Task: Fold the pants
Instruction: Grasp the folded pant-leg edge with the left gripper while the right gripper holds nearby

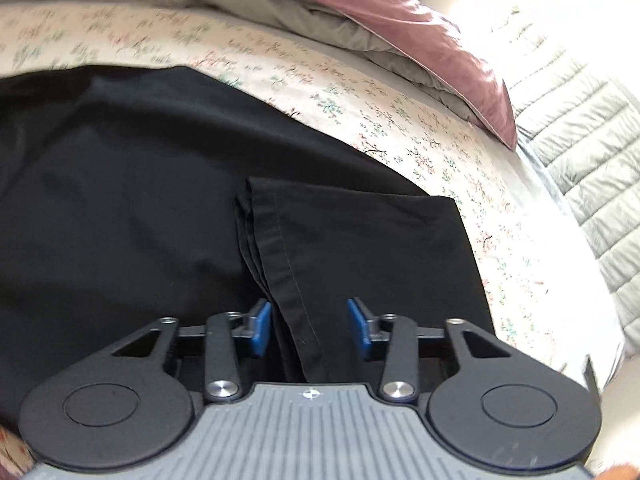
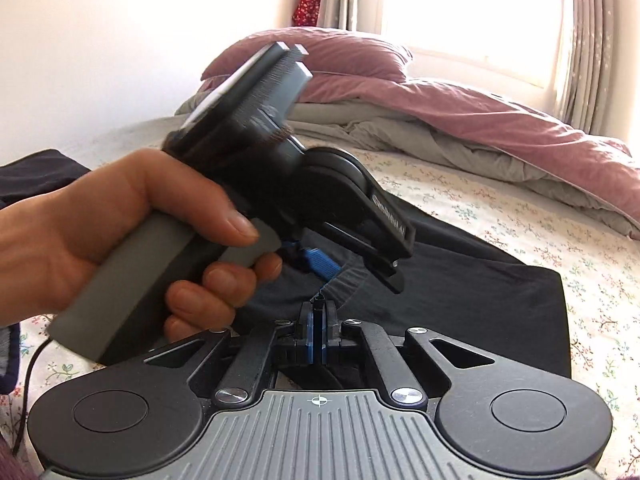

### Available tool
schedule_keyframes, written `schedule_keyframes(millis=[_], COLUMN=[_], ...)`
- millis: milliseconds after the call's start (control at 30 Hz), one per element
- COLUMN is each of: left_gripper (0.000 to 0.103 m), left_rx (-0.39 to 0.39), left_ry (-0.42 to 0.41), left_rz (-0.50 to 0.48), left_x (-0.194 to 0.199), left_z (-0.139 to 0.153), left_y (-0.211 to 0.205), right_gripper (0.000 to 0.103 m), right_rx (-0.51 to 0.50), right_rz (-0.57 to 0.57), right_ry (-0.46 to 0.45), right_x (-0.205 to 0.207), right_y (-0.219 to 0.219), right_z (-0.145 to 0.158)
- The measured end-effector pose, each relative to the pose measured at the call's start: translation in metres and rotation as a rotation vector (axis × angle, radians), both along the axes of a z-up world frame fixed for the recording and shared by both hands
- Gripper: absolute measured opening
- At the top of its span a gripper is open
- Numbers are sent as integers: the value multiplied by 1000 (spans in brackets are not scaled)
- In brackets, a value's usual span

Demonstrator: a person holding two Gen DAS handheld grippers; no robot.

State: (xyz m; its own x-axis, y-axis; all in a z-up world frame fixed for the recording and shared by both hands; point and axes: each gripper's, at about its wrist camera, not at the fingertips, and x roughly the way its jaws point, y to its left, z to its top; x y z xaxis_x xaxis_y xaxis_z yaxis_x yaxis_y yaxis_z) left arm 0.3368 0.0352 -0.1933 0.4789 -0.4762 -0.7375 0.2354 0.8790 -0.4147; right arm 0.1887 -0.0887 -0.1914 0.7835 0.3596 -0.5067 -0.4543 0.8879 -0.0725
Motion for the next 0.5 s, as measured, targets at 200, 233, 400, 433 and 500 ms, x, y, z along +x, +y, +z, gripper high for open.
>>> schedule_keyframes(millis=[200, 233, 400, 433, 500], left_gripper=[46, 44, 32, 32, 32], left_rx=[22, 21, 29, 30, 36], left_ry=[-12, -18, -55, -57, -66], left_rz=[-22, -21, 1, 6, 16], left_x=[16, 17, 19, 21, 22], left_z=[1, 2, 9, 9, 10], left_y=[6, 9, 20, 22, 25], right_gripper=[2, 2, 2, 2, 2], right_rx=[-34, -47, -60, -63, -73], right_rz=[-16, -18, -26, -26, -25], right_ry=[-51, -63, -88, -93, -107], right_x=[-9, -10, -12, -14, -13], right_y=[13, 16, 28, 31, 38], right_z=[0, -1, -6, -7, -9])
